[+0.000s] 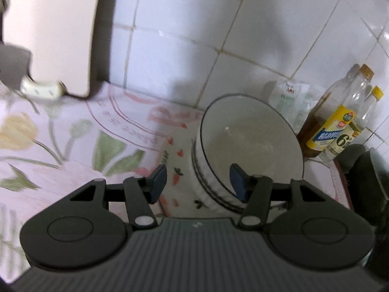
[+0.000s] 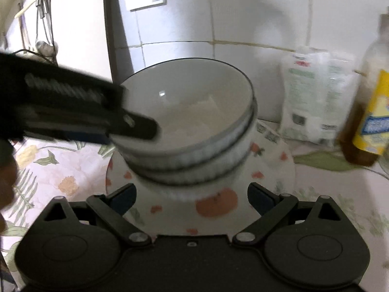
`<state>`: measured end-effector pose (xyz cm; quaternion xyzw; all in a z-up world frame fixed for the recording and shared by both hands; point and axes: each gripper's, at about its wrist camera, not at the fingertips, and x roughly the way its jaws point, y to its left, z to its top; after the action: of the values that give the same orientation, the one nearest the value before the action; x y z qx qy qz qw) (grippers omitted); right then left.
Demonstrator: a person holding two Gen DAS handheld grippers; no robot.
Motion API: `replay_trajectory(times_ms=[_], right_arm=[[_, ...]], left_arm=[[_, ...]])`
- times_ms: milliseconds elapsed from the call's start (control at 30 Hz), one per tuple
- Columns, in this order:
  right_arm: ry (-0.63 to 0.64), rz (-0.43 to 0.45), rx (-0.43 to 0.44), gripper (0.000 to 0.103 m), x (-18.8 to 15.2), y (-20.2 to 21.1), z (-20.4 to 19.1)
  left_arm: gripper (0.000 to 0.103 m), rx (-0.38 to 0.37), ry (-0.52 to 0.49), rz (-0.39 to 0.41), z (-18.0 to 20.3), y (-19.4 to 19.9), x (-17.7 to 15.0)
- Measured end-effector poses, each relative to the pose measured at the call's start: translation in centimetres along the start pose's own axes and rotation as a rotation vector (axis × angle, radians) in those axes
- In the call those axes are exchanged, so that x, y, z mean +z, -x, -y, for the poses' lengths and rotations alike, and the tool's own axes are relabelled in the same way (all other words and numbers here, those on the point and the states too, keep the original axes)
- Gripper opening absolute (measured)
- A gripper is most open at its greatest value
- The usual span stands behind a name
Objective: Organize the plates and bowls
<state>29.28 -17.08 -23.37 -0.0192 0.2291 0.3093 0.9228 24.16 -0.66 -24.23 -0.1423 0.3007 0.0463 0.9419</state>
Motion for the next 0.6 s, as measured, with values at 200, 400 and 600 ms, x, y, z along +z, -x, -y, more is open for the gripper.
replay_trajectory(times_ms=[200,400,600], right_arm=[[-0.036,0.03,-0.186,0.1,-0.8,4.4,-1.1],[-0.128,0.066,-0.221,0.1,-0.4,10.4,-2.7],[-0.125,0.039,-0.273,0.1,0.0,17.1,-5.0]], left_arm=[[0.06,0.026,-0.086,0.046,1.1,5.4,0.0],[0.066,0.042,-0.153,0.066,1.0,12.4,-1.0],[0.076,0.064,-0.18,0.05,0.0,19.2,-2.8]])
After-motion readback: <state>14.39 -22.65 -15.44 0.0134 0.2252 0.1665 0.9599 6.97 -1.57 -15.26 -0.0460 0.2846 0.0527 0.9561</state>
